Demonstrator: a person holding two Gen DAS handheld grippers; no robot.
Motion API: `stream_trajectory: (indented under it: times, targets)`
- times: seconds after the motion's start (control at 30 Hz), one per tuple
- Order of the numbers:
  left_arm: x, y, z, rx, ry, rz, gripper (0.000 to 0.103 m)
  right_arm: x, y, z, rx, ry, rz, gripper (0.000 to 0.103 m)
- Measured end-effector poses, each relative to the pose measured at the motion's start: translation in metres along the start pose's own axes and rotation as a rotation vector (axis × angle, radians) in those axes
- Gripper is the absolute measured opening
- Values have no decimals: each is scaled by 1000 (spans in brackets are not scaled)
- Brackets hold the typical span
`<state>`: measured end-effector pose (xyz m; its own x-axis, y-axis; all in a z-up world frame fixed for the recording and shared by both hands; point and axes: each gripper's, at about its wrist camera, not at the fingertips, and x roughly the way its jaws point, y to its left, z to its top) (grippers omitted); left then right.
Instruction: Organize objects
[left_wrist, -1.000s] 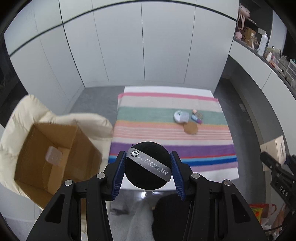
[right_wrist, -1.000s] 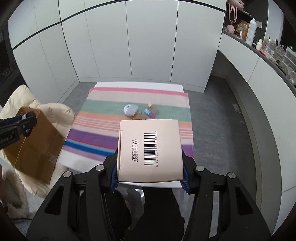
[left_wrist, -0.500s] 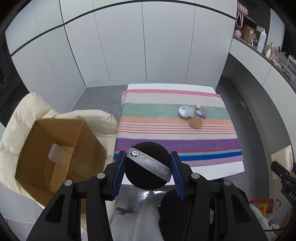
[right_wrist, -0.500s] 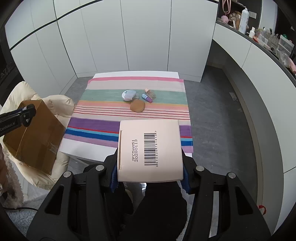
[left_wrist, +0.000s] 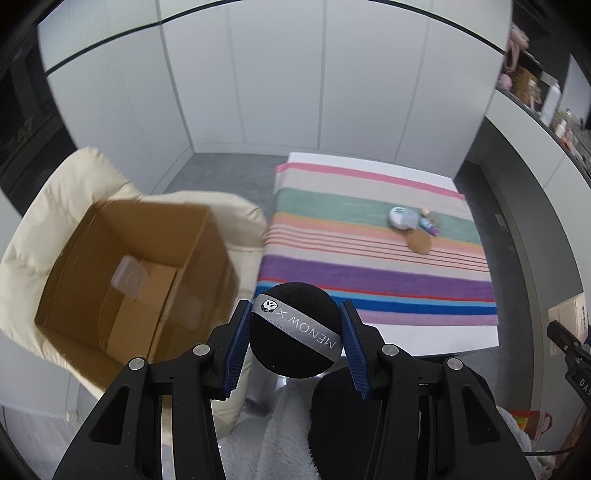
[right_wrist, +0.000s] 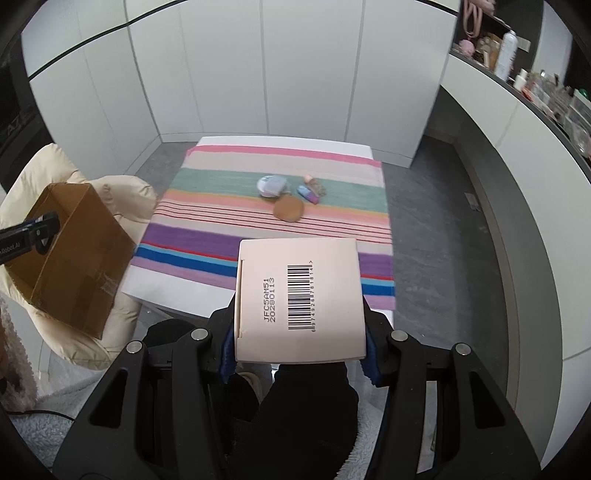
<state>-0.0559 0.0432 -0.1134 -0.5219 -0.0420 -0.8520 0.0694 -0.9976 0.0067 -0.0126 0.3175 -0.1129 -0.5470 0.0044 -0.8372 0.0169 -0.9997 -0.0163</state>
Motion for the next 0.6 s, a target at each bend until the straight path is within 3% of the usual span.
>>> stream_trajectory:
  times: [0.6]
  targets:
    - [-20, 148, -55, -263, 32, 172, 49, 20, 163, 21, -291, 2, 202, 54]
